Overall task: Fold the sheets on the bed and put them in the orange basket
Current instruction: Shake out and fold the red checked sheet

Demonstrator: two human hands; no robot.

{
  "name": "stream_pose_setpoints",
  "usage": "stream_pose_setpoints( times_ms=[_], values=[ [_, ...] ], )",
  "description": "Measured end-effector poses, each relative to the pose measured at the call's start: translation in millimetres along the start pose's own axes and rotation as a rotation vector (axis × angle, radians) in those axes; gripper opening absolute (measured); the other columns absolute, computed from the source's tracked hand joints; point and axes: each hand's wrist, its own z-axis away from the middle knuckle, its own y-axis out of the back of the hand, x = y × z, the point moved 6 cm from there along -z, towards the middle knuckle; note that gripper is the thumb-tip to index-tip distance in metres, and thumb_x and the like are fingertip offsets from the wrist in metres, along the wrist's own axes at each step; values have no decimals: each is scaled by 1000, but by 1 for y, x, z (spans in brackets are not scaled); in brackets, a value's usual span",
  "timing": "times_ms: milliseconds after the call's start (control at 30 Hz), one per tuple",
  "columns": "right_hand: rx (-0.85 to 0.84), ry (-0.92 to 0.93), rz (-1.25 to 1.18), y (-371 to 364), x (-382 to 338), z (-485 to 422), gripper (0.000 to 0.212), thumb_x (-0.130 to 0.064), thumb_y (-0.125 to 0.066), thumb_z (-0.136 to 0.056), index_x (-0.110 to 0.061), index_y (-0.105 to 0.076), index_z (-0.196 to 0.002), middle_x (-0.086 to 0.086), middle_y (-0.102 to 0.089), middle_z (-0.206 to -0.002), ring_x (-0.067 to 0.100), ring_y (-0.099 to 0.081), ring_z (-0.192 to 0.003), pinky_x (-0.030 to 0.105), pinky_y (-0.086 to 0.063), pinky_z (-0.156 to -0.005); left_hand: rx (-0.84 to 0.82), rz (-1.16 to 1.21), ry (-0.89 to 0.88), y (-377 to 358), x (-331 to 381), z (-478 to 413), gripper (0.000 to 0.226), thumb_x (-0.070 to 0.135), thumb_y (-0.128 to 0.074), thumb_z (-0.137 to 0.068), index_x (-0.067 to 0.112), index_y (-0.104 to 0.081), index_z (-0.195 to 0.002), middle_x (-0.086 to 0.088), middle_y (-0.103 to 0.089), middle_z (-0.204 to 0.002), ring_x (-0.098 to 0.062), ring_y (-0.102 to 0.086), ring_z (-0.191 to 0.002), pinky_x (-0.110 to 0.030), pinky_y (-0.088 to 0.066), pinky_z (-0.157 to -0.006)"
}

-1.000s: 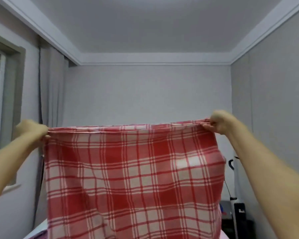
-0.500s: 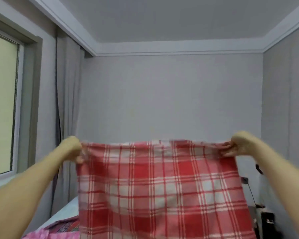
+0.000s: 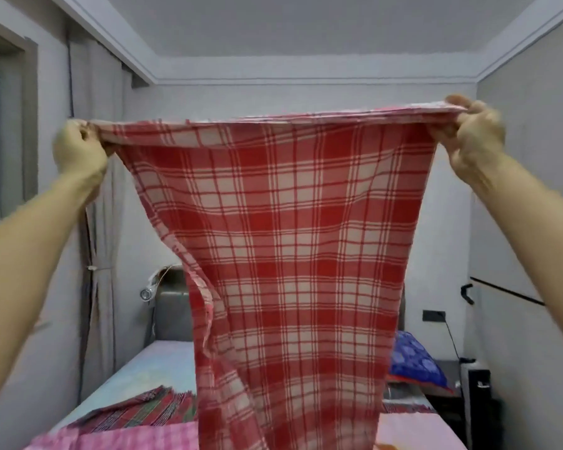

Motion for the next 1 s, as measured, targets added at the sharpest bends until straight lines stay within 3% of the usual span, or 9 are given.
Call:
stream_pose_setpoints(
  times_ms=[167, 367, 467, 567, 633, 700, 800, 867, 1000],
  values=[
    [105, -40, 133, 28, -11, 58, 40, 12, -28, -85, -14, -57, -88, 8, -59, -85, 17, -64, -69, 30, -58, -72, -78, -128, -89, 46, -4, 27, 18, 32, -41, -91, 21, -55, -89, -14, -64, -106, -27, -65, -98, -42, -55, -86],
    [197, -241, 367, 110, 25, 179, 40, 13, -31, -84, -16, -59, -83, 6, -59, -79, 18, -63, -68, 26, -57, -61, -523, -215, 64, 126, -26, 172, 33, 27, -44, -99, -1, -59, -106, -17, -67, -104, -28, -68, -95, -41, -52, -92],
    [183, -322, 487, 152, 32, 253, 42, 12, -31, -87, -18, -59, -81, 0, -65, -67, 11, -65, -62, 21, -57, -58, -658, -332, 72, 173, -28, 236, 26, 27, -49, -97, 4, -62, -98, -5, -69, -92, -5, -69, -83, -17, -56, -75],
    [157, -385, 587, 194, 40, 326, 40, 12, -33, -88, -15, -61, -82, -11, -65, -50, 4, -64, -51, 15, -53, -51, -797, -584, -5, 215, -36, 285, 12, 27, -67, -85, 15, -66, -86, -1, -67, -80, -17, -67, -80, -30, -51, -72],
    [145, -460, 671, 217, 47, 378, 37, 15, -33, -85, -6, -63, -90, -3, -65, -57, 11, -64, -55, 15, -53, -48, -960, -762, -44, 243, -42, 322, 14, 22, -76, -76, 21, -63, -74, 0, -61, -69, -23, -58, -71, -28, -41, -61],
    [154, -539, 736, 235, 57, 418, 38, 16, -33, -79, -1, -64, -94, 11, -63, -72, 23, -61, -63, 18, -52, -44, -1132, -826, -106, 261, -53, 355, 24, 18, -80, -73, 27, -58, -67, 6, -56, -58, -15, -52, -59, -20, -34, -53],
    [81, -633, 972, 253, 53, 488, 36, 12, -37, -74, -5, -67, -81, 19, -66, -83, 30, -63, -61, 30, -57, -46, -1413, -957, -168, 299, -70, 417, 32, 19, -76, -77, 31, -49, -63, 14, -48, -53, 0, -44, -53, -12, -28, -51],
    [-64, -650, 1218, 259, 36, 529, 30, 8, -42, -73, -5, -69, -73, 18, -69, -72, 31, -65, -58, 38, -58, -55, -1556, -1068, -192, 327, -76, 457, 37, 24, -71, -82, 32, -40, -64, 15, -46, -57, 4, -40, -56, -13, -29, -52],
    [-532, -695, 1726, 273, 10, 593, 20, -3, -50, -76, -7, -58, -58, 10, -62, -56, 27, -59, -57, 29, -46, -57, -1744, -1151, -130, 378, -72, 527, 27, 29, -67, -86, 26, -46, -69, 9, -54, -69, 0, -46, -58, -12, -32, -53]
  ],
)
